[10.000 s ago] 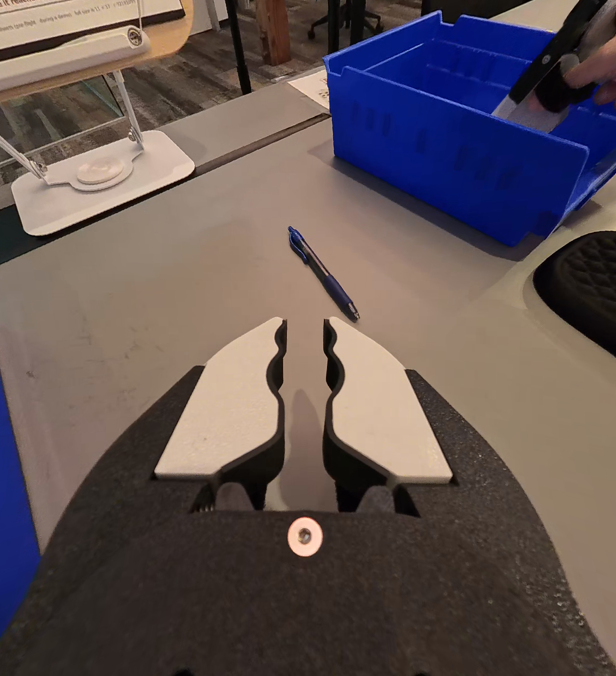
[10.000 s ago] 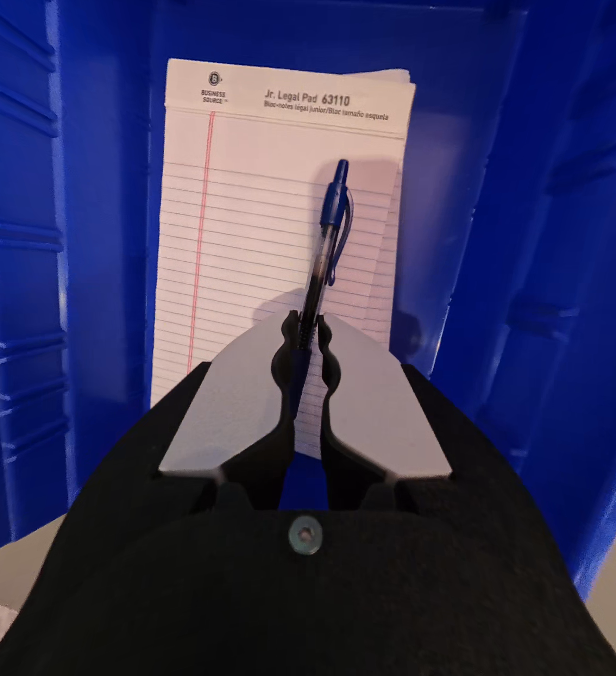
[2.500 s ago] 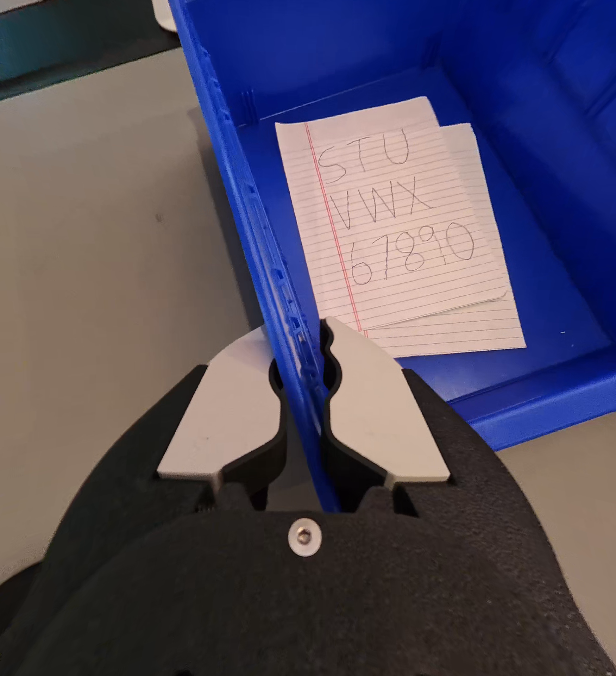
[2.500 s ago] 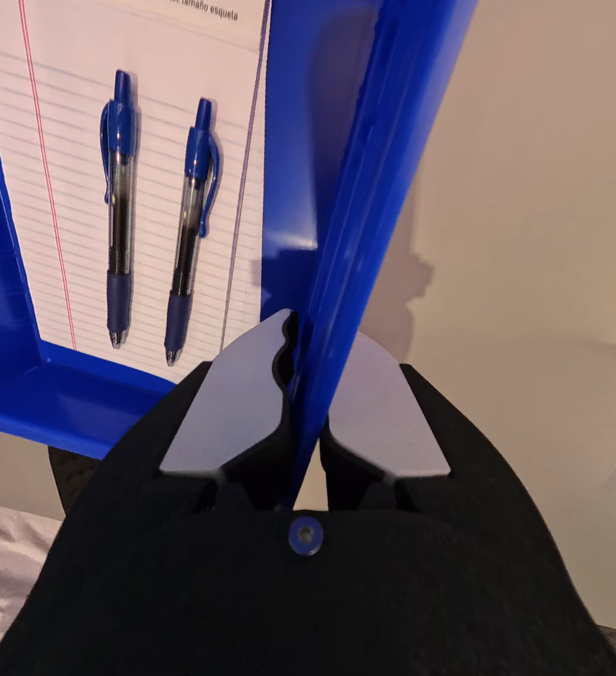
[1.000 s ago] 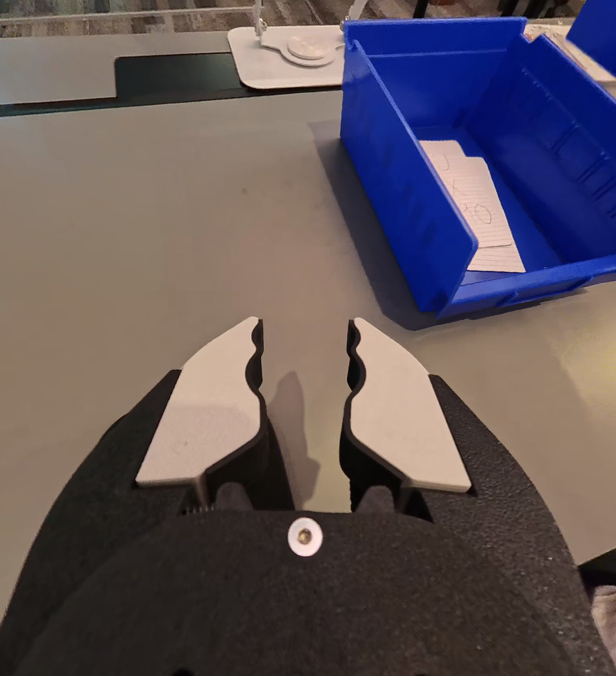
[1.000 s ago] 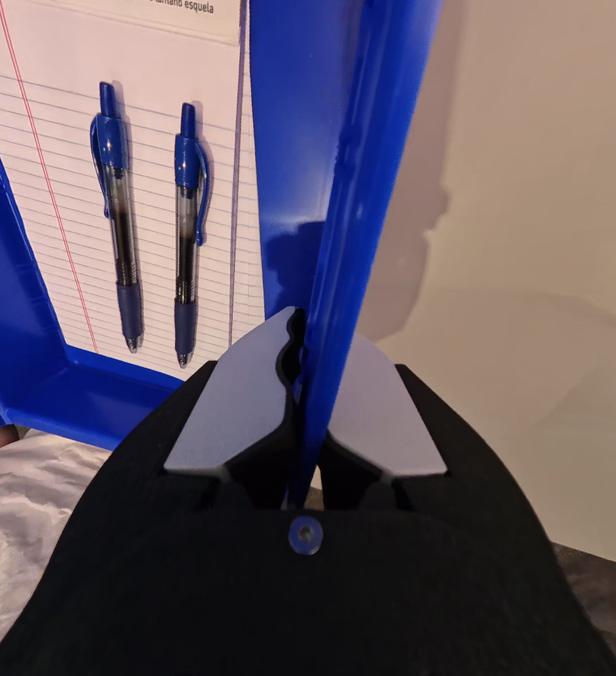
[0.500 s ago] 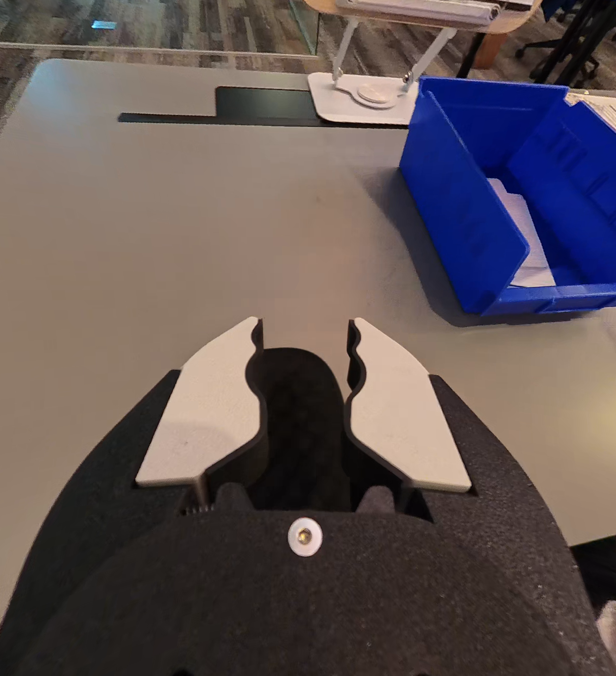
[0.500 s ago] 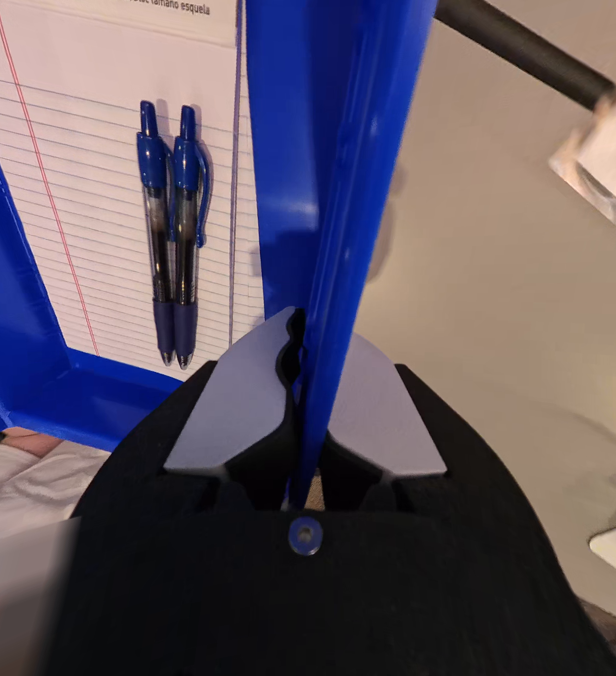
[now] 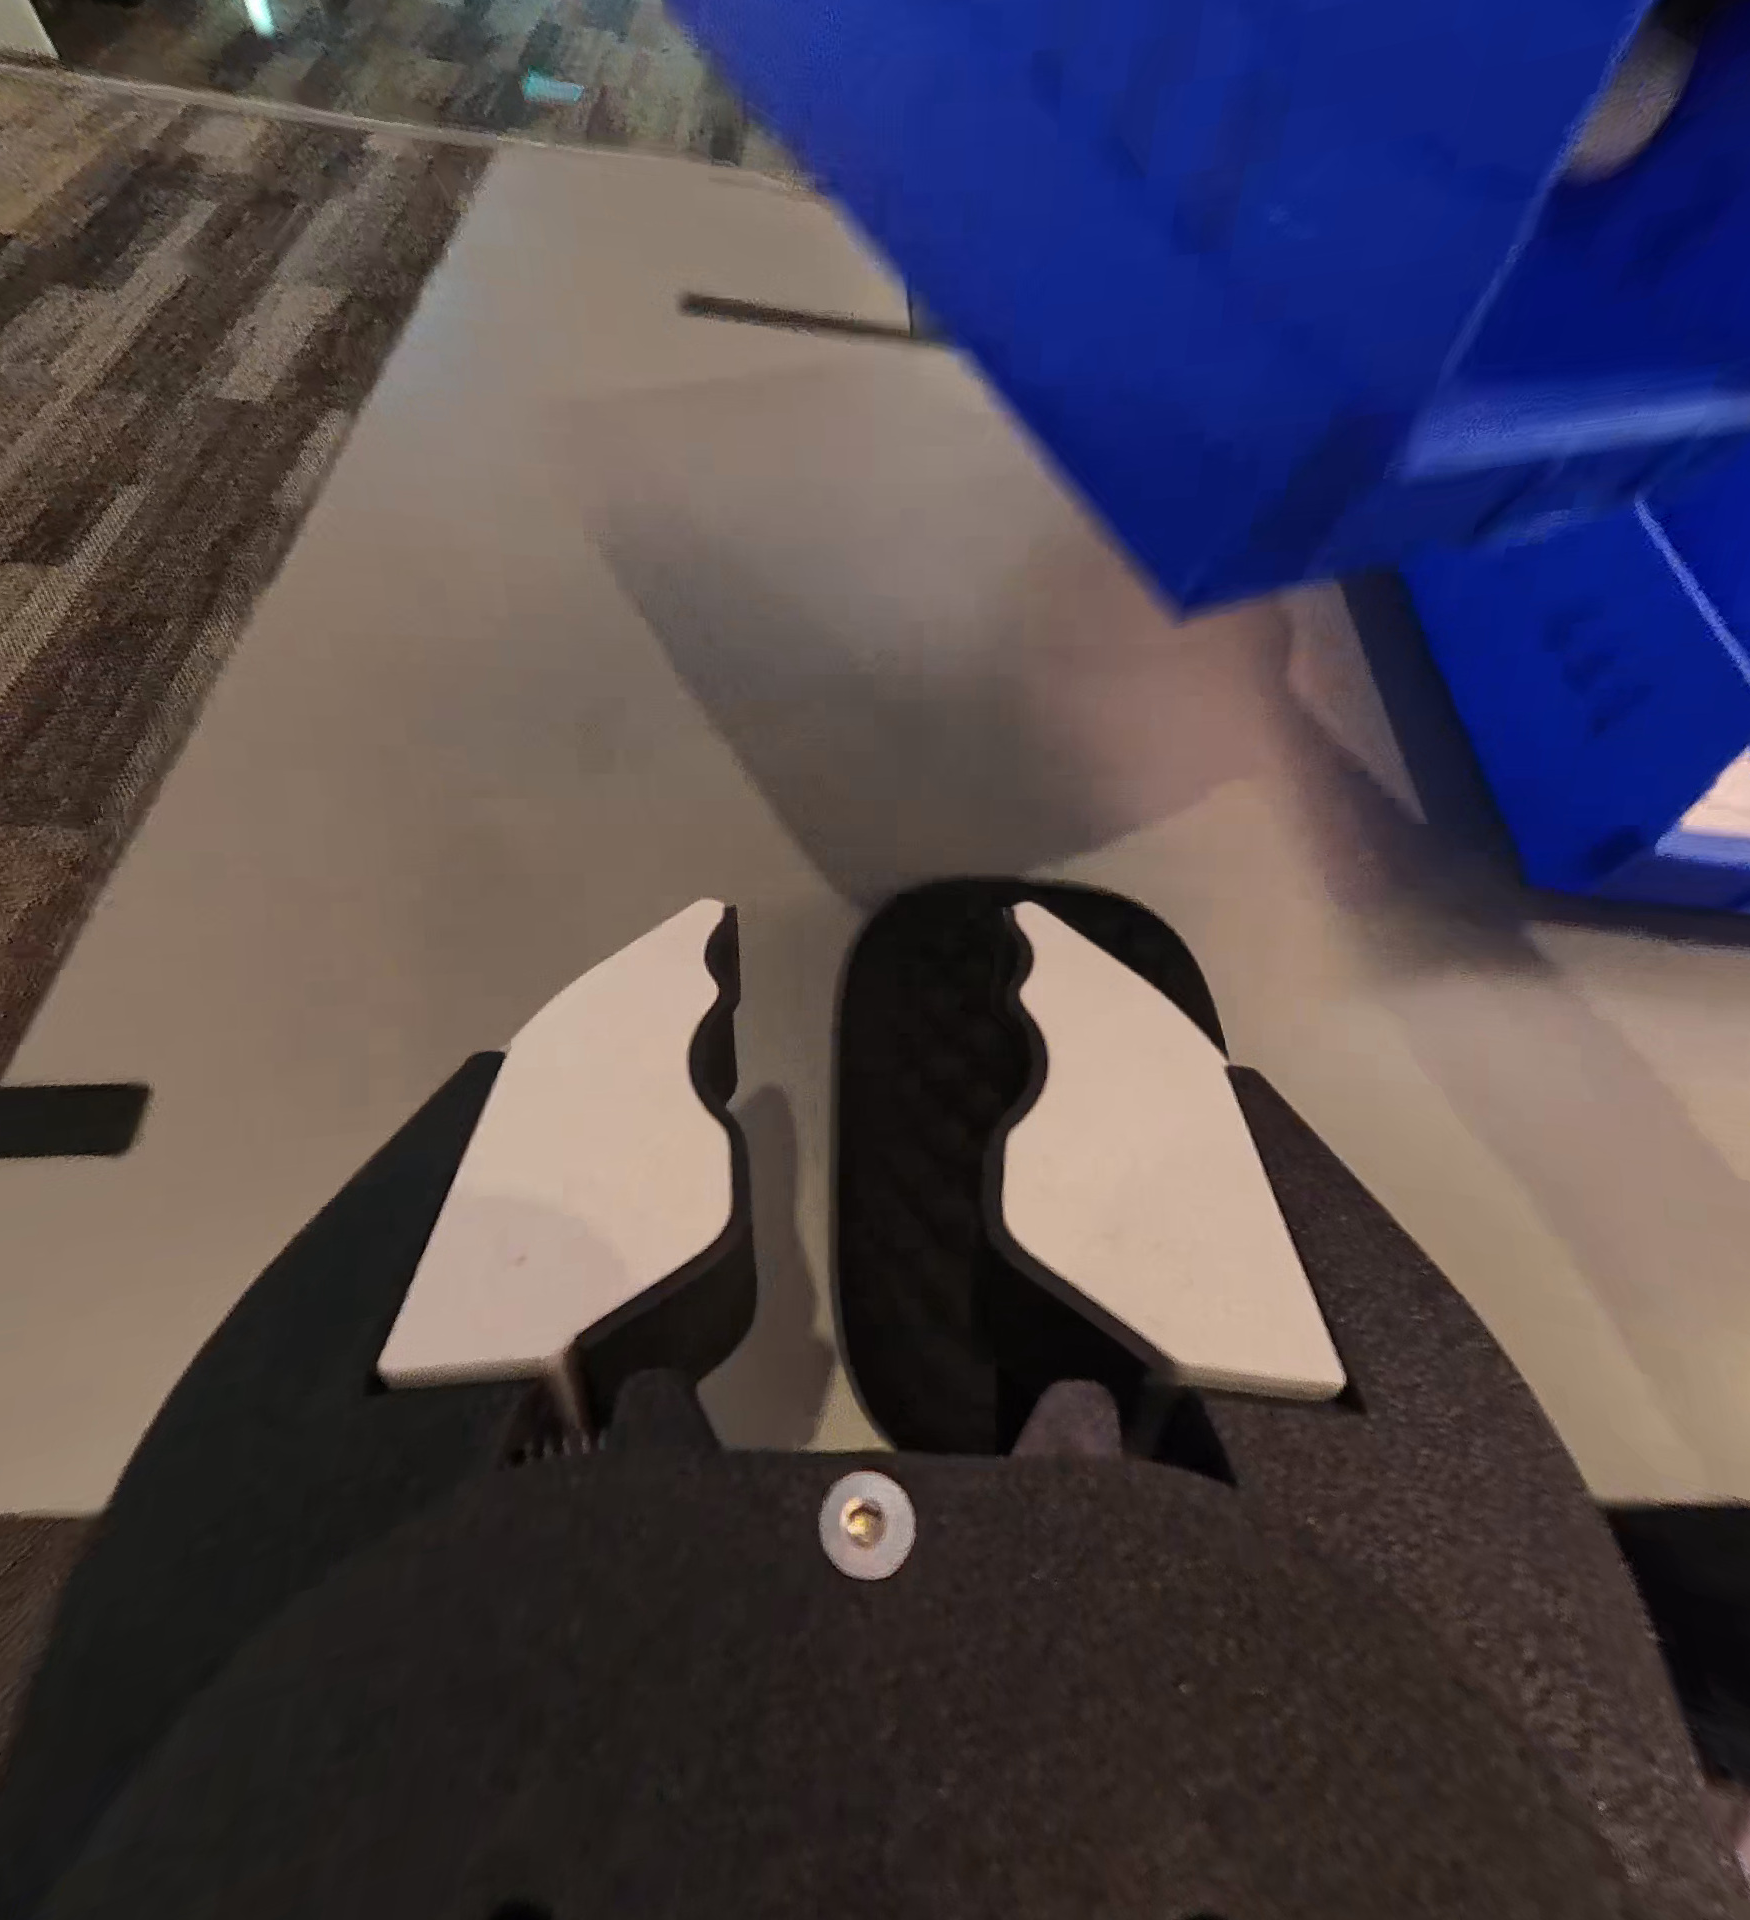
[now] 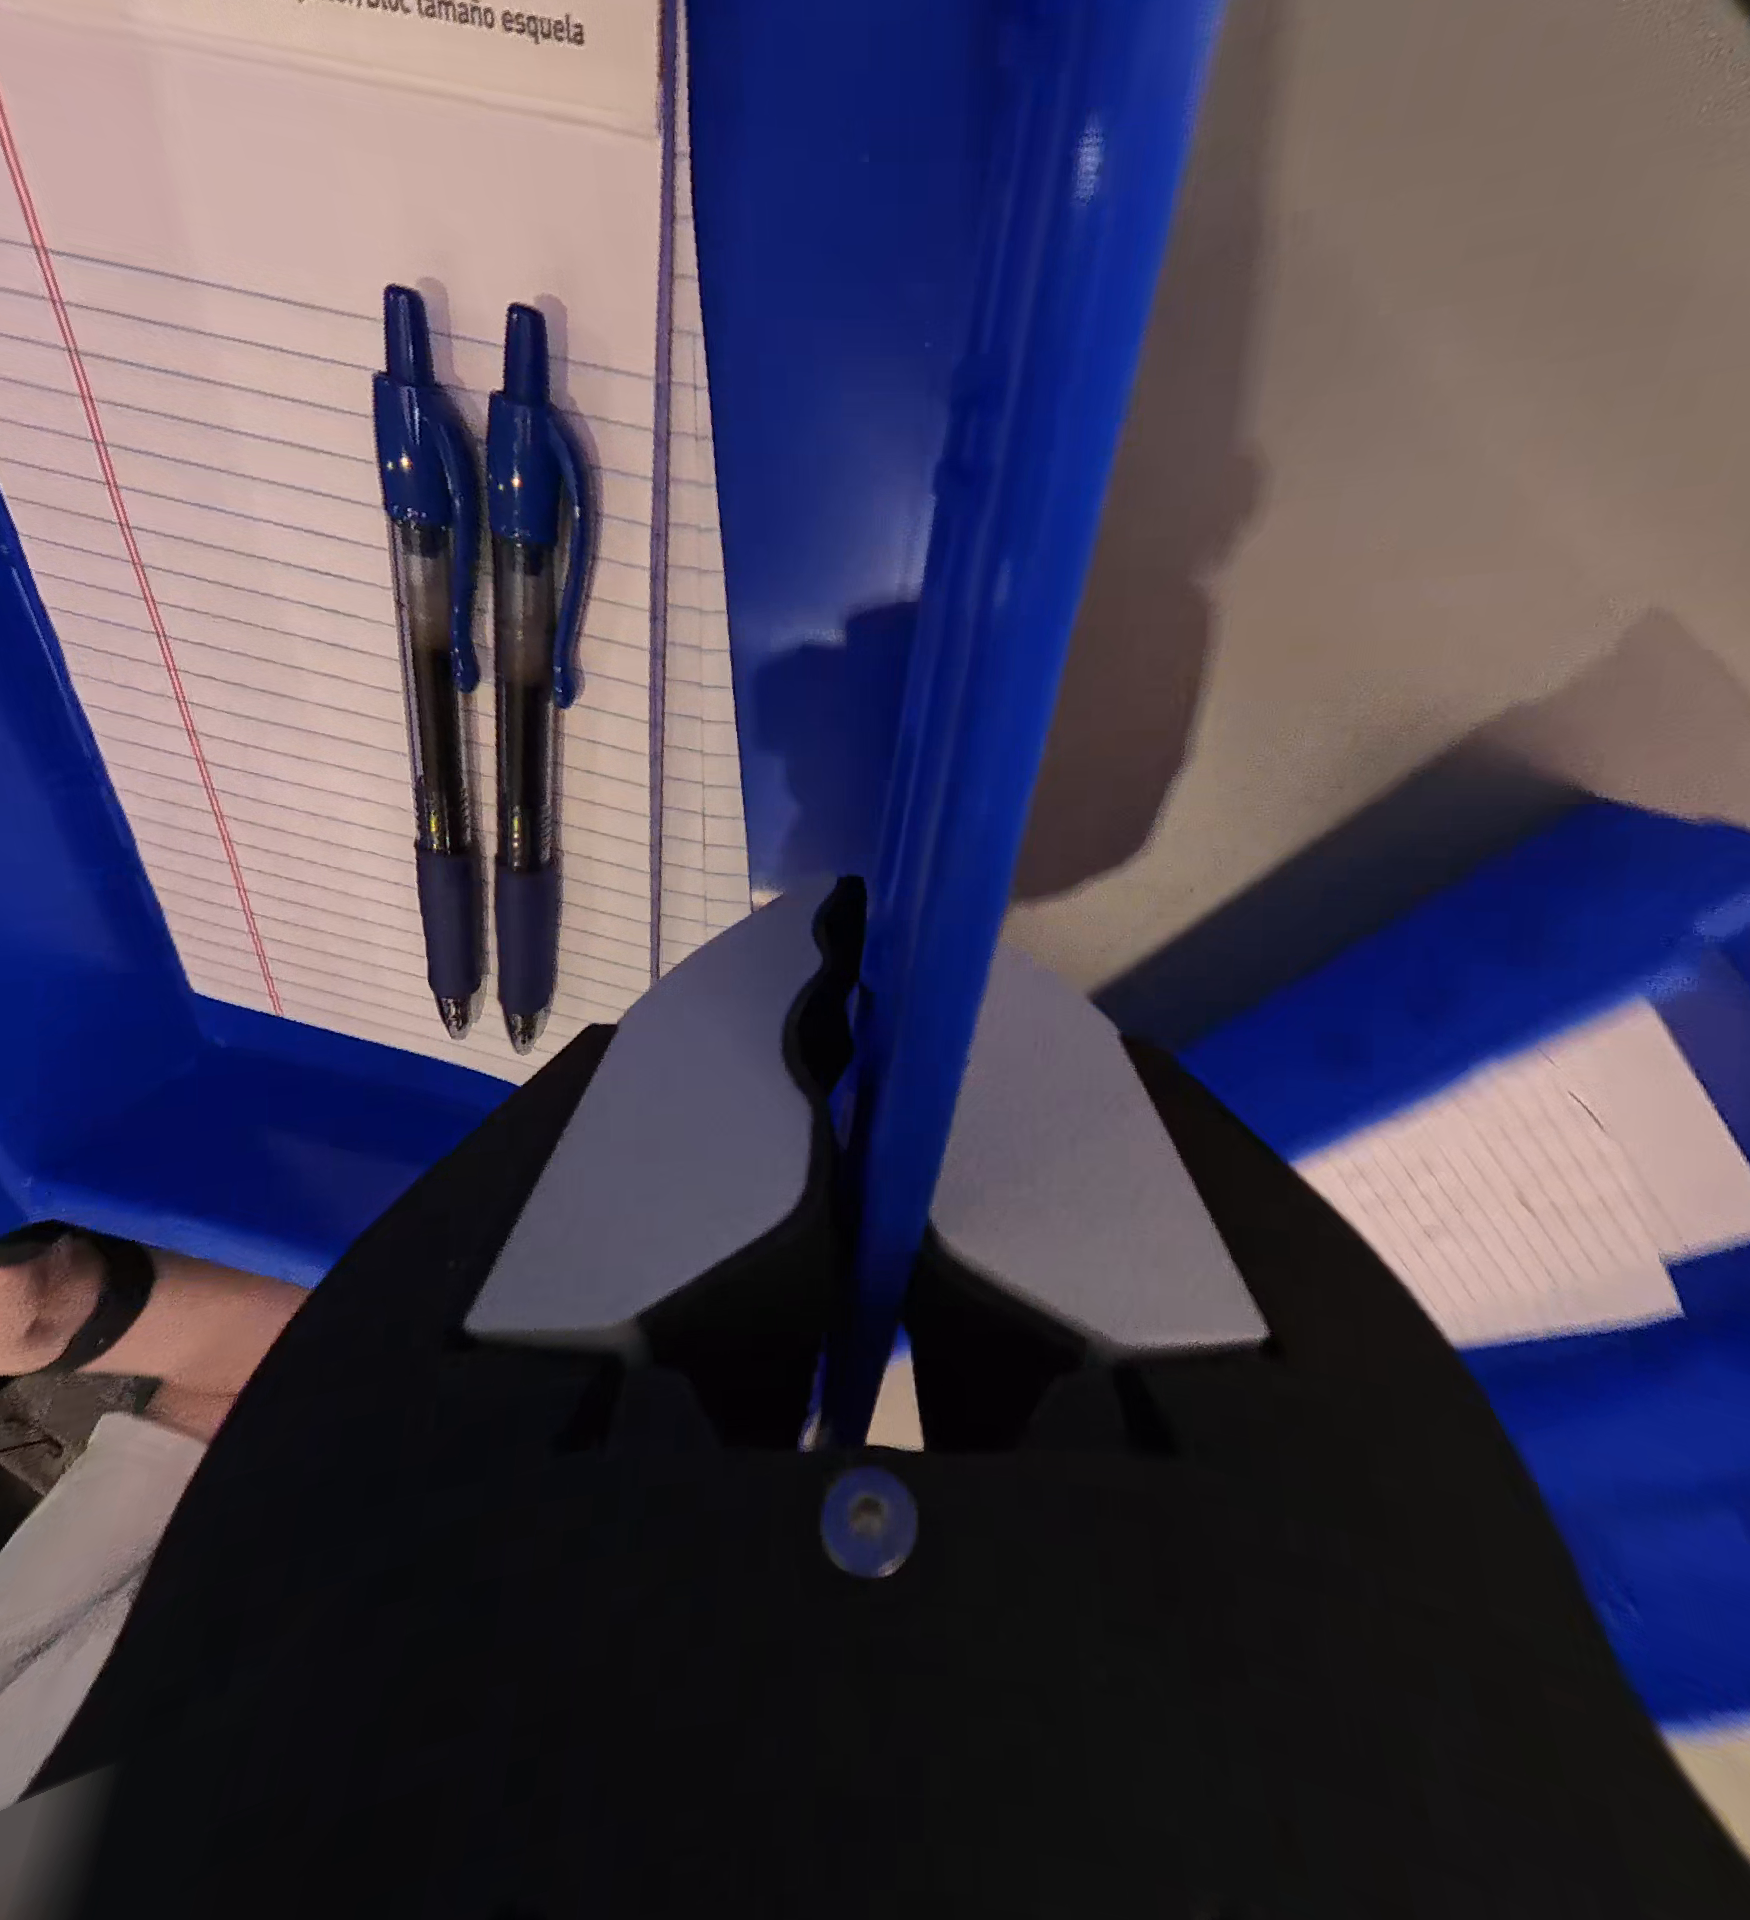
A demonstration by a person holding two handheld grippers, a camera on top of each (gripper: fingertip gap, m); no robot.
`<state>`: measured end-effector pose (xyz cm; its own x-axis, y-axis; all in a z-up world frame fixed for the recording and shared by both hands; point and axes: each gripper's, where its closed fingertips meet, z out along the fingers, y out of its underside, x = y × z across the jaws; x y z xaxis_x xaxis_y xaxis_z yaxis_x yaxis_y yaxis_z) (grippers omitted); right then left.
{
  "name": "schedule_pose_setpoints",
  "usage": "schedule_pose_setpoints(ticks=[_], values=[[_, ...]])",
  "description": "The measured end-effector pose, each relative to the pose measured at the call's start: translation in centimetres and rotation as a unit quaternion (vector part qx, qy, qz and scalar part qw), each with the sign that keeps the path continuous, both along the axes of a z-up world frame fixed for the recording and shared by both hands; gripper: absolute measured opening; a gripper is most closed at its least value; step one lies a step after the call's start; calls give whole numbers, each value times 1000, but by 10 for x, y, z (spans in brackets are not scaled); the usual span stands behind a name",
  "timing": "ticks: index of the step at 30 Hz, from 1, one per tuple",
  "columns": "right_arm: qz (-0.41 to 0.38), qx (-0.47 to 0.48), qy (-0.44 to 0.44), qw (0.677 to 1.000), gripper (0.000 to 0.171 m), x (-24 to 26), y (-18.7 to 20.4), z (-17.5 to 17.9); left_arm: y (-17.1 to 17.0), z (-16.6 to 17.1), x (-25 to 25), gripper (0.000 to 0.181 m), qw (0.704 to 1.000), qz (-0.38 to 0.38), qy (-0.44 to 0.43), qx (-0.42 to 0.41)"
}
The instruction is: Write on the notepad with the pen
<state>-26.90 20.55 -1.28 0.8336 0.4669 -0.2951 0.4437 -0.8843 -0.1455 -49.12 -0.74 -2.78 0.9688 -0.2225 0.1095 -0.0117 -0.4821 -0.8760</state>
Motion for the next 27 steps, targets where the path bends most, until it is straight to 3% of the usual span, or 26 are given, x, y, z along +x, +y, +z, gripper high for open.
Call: schedule_pose_setpoints(ticks=[5, 9, 14, 20, 27], values=[[-9, -8, -19, 1000, 4, -48, 0, -63, 33, 10, -13, 49, 996, 16, -71, 58], [-38, -27, -25, 999, 4, -60, -2, -97, 56, 8, -12, 56, 996, 29, -43, 73], [-79, -50, -5, 996, 4, -70, -6, -118, 82, -18, 2, 63, 999, 20, -34, 29], [-62, -11, -34, 997, 14, -75, -8, -118, 118, -55, -16, 52, 995, 77, 61, -13], [0, 107, 6, 994, 33, -73, 2, -78, 134, -56, -17, 32, 996, 67, 48, -19]])
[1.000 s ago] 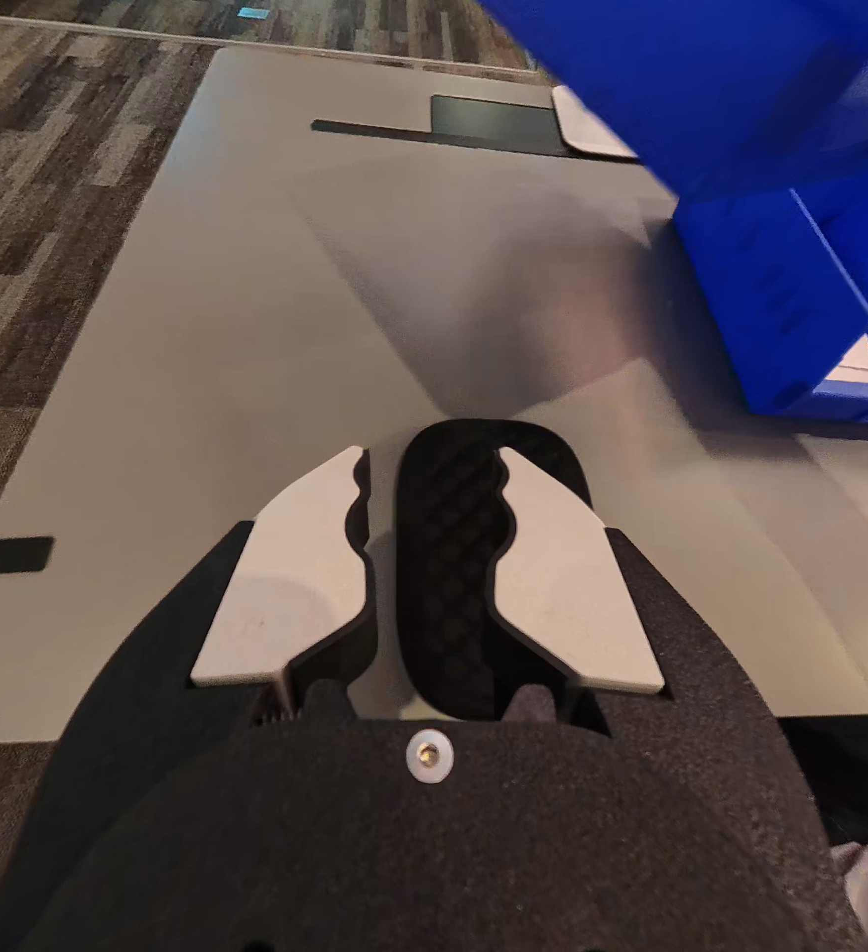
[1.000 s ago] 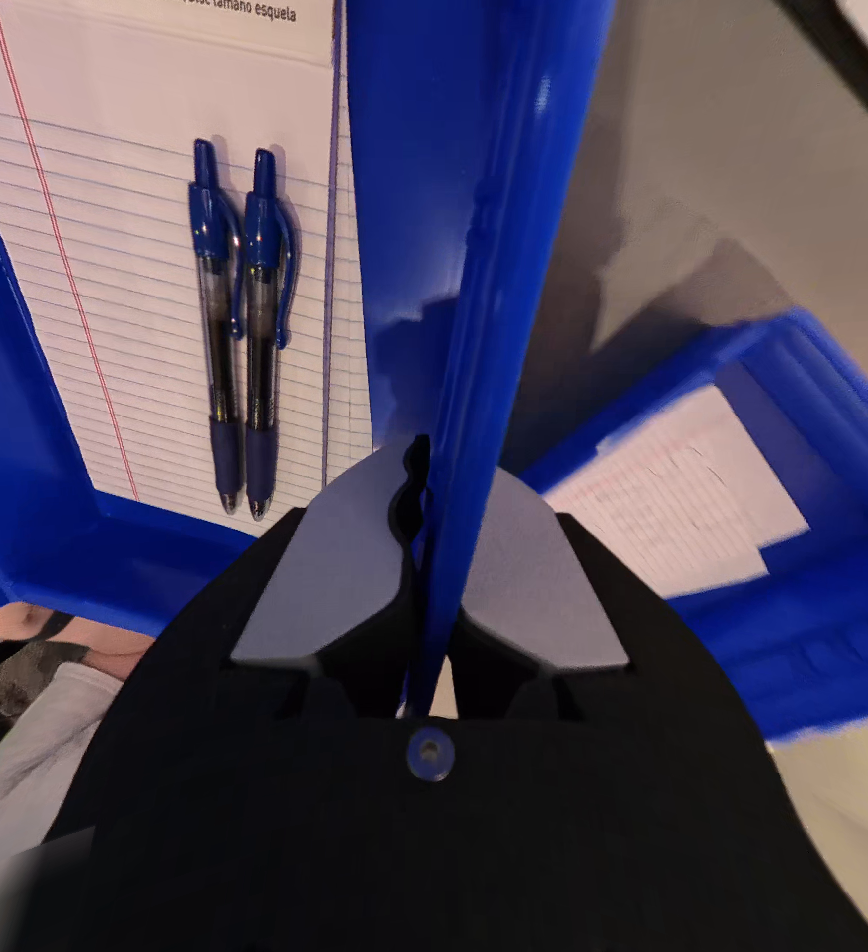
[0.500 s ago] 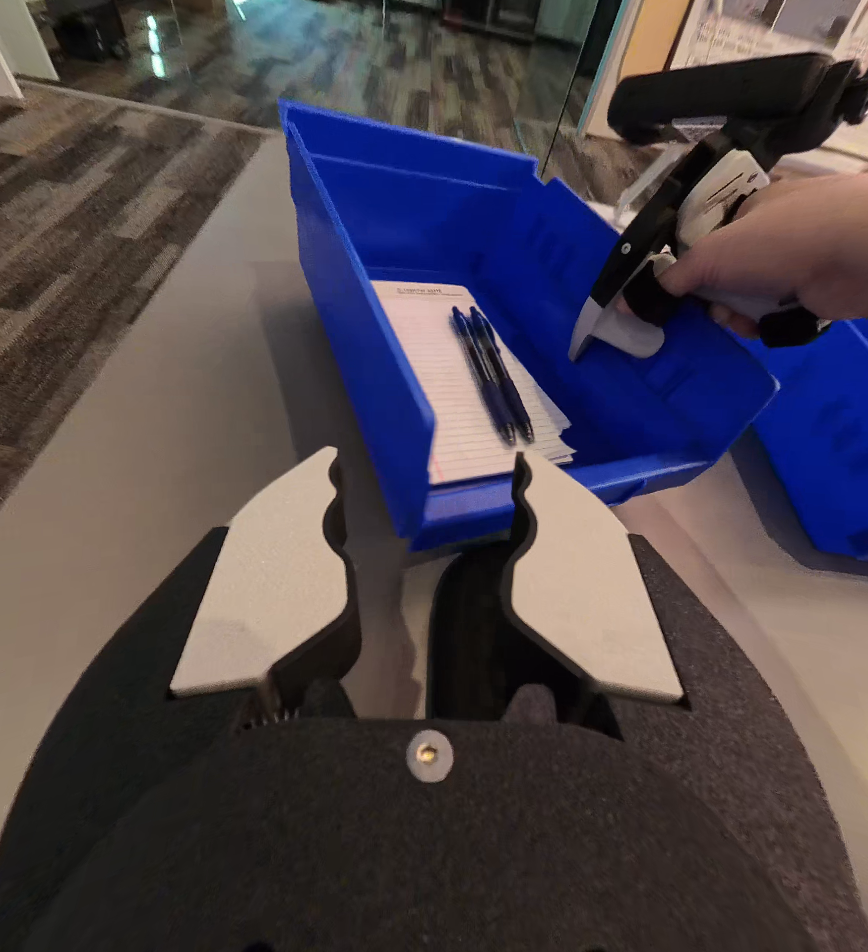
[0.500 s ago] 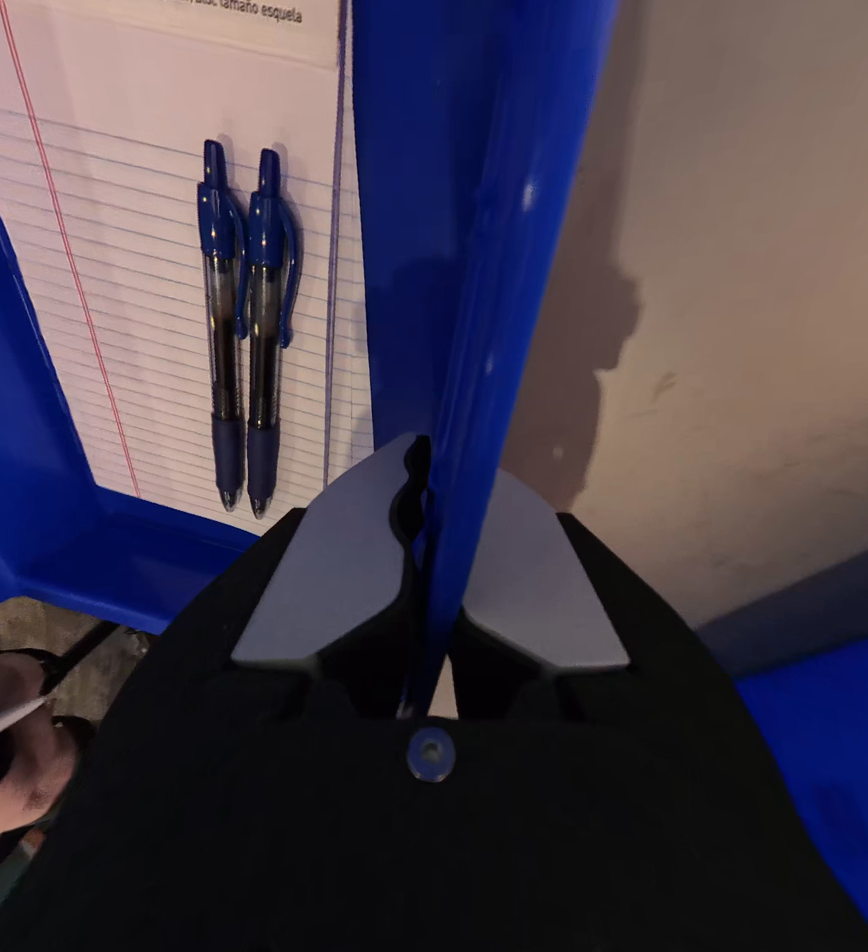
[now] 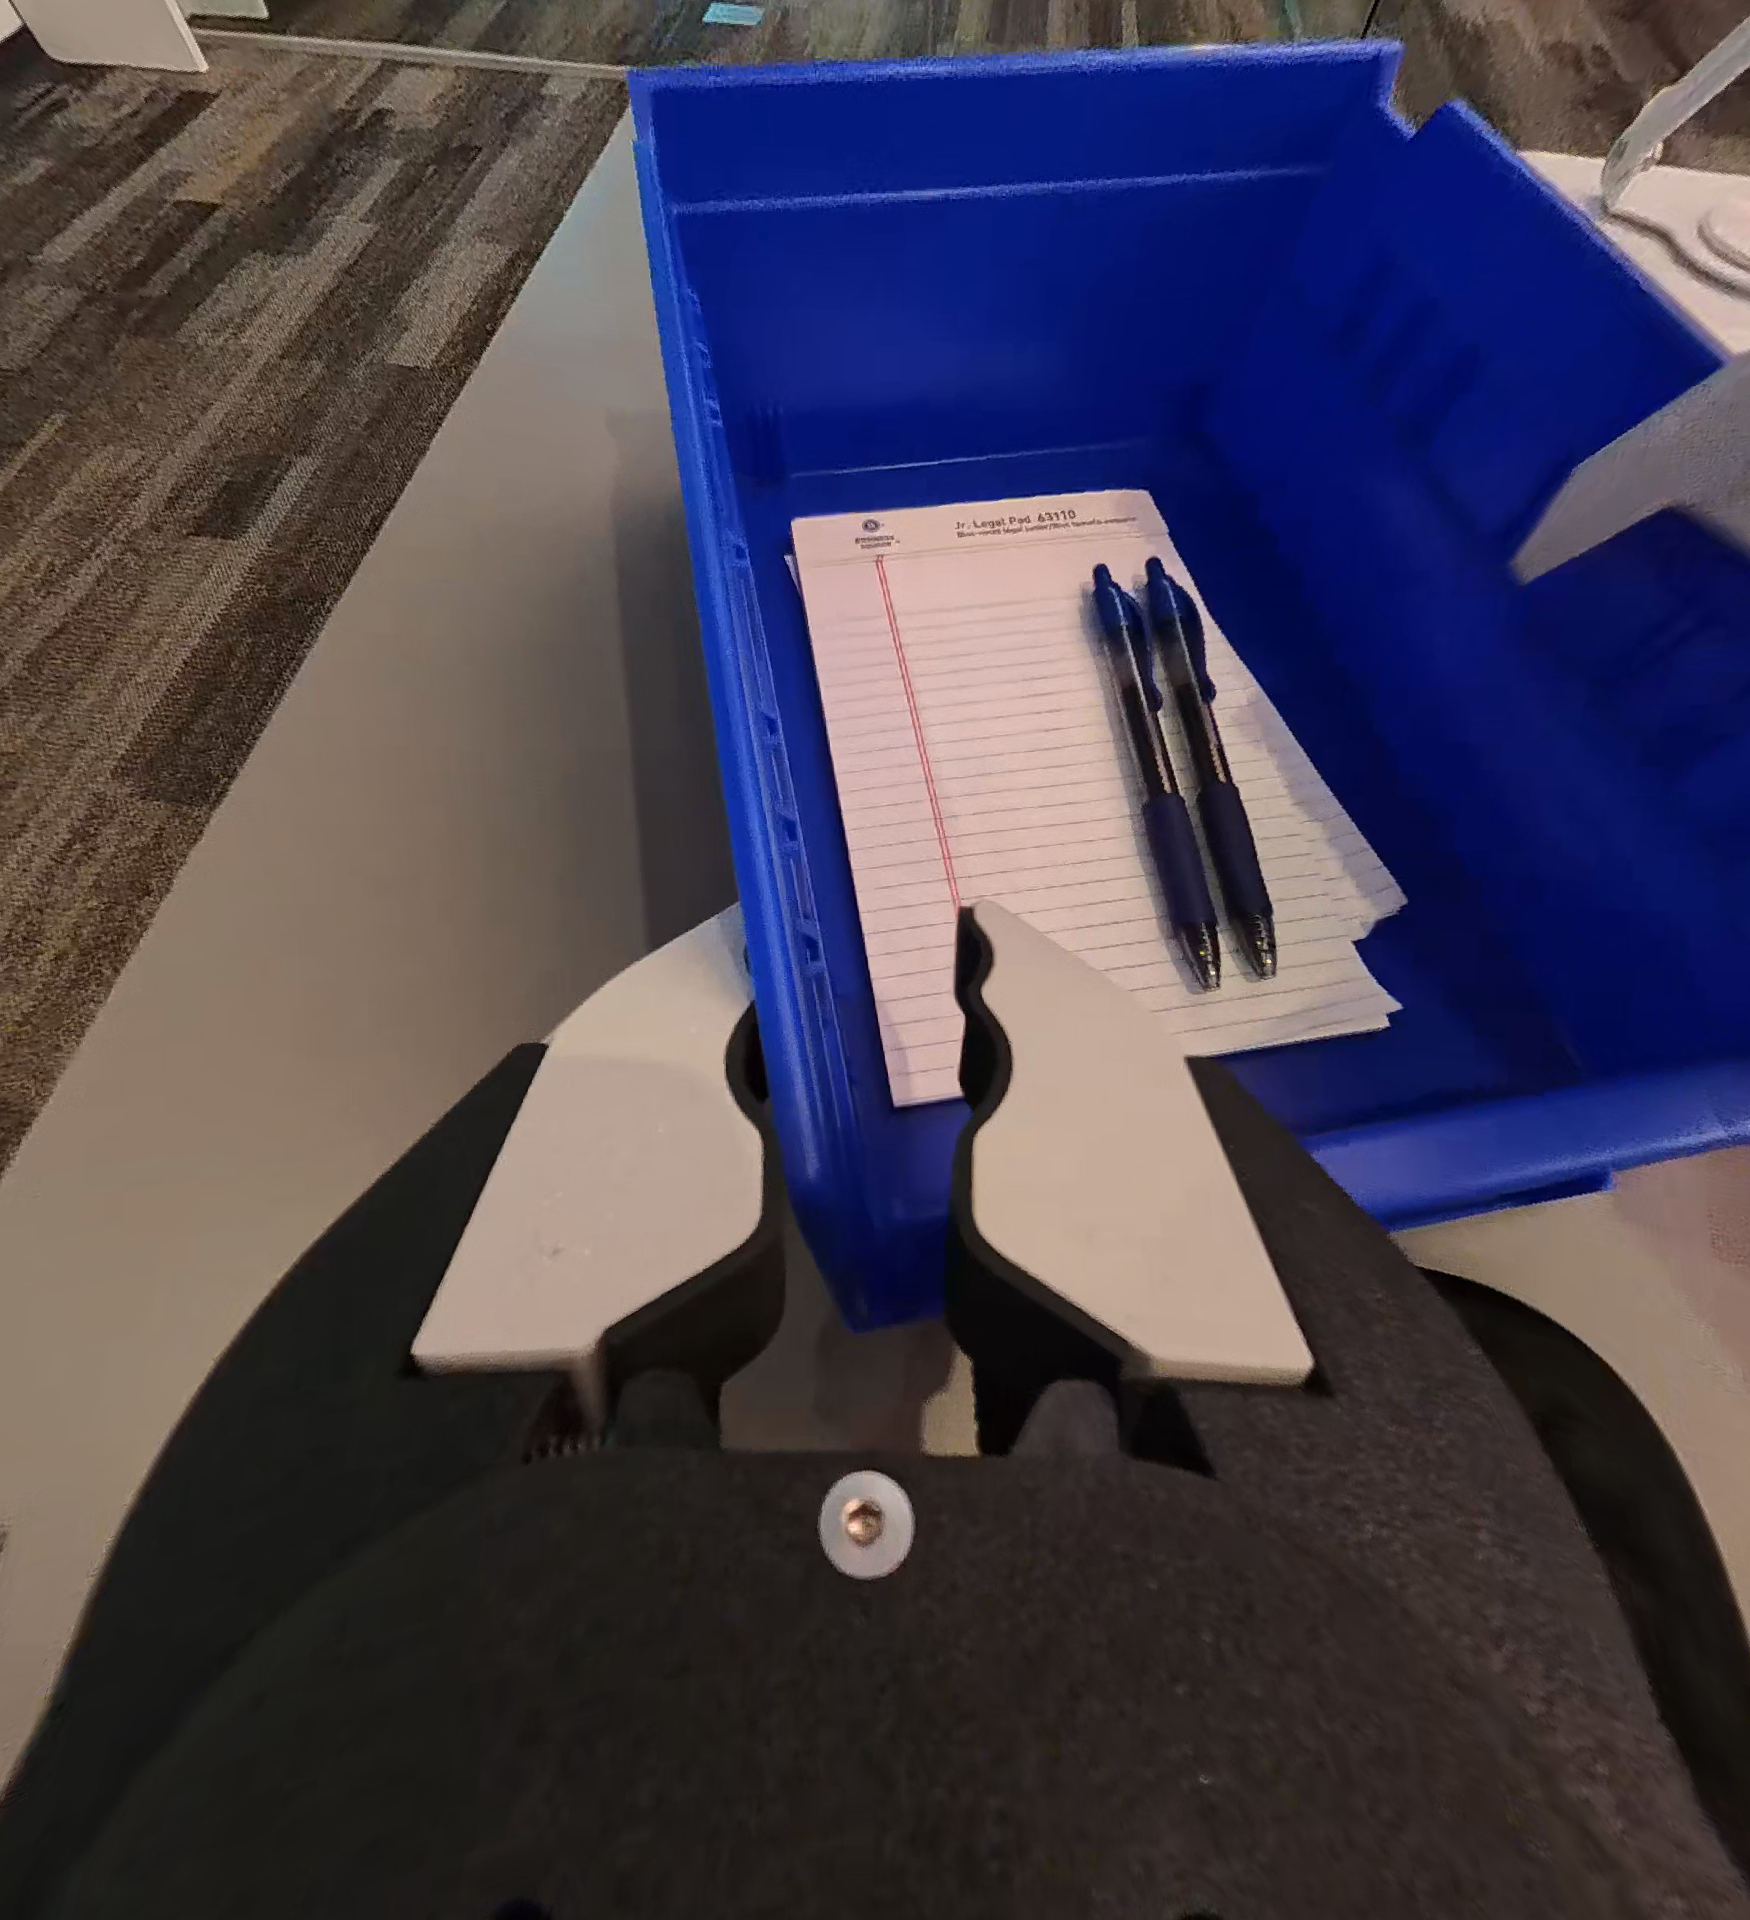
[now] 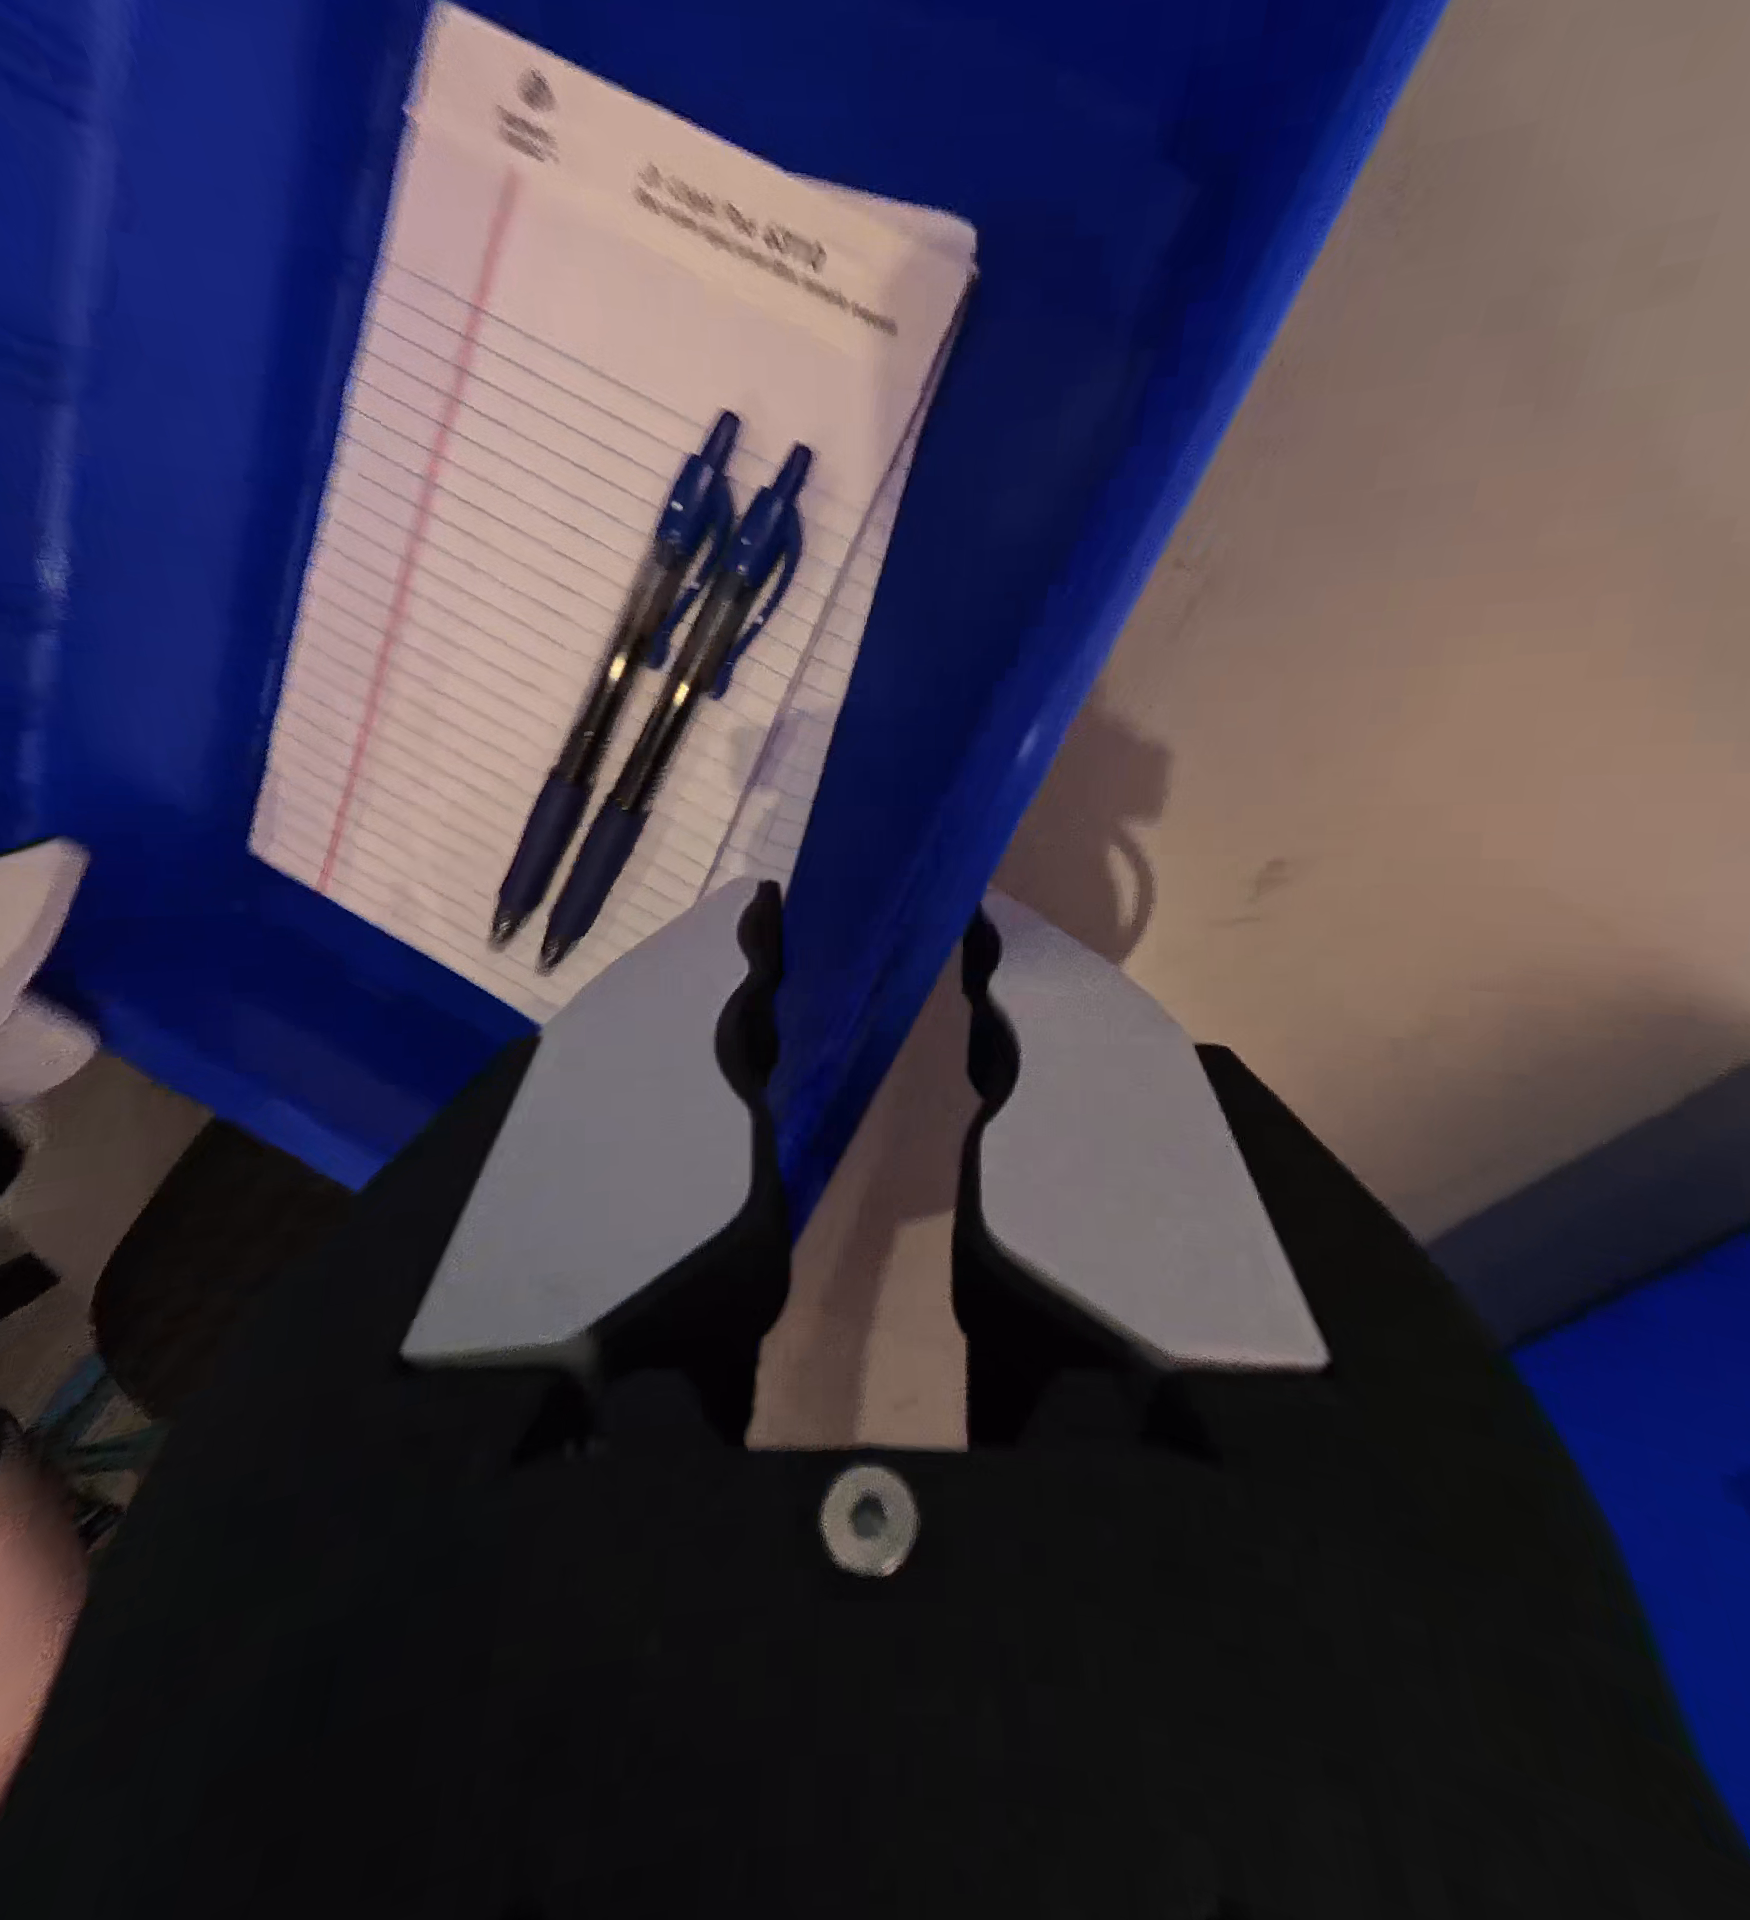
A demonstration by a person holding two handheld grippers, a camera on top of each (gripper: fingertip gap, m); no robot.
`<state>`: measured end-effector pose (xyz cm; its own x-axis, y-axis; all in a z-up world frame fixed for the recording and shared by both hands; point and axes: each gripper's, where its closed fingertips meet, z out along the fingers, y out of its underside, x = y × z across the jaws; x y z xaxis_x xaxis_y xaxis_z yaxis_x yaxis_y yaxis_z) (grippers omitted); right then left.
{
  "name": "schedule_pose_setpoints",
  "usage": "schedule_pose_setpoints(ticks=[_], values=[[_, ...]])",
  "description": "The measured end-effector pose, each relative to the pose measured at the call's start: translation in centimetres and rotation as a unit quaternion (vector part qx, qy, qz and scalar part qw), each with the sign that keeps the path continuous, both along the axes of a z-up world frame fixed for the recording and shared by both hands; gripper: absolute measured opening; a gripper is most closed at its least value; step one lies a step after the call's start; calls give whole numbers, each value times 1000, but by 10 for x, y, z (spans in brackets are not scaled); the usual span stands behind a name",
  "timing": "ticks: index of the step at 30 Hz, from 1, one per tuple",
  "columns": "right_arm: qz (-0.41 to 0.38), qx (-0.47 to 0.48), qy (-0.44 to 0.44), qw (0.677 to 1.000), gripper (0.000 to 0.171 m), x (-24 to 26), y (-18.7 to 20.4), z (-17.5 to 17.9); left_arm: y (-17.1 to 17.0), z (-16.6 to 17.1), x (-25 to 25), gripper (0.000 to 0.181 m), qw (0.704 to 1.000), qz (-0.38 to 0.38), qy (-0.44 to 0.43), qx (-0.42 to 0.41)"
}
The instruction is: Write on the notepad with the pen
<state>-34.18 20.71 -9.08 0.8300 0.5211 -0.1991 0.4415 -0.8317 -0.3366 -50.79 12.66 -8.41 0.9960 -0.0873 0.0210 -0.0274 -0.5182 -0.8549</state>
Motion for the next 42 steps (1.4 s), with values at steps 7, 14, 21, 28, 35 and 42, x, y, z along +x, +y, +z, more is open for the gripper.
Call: schedule_pose_setpoints(ticks=[7, 14, 21, 28, 35, 42], values=[[43, 89, 64, 993, 31, 44, -21, 58, 6, 1, -8, 13, 1000, -3, -5, -3], [34, 171, 18, 984, 31, 138, -51, 85, 11, 0, -7, 12, 1000, -27, 4, -7], [-17, 191, 9, 981, 32, 231, -87, 97, 20, 0, -9, 8, 997, -73, 16, -14], [-111, 179, -29, 977, 33, 331, -108, 85, 34, 0, -10, 8, 992, -122, 14, -15], [-198, 160, -87, 963, 65, 387, -118, 65, 40, 8, -10, 28, 992, -116, -49, 5], [-214, 46, -66, 974, 69, 375, -113, 14, 3, 70, -21, 32, 992, -50, -58, 100]])
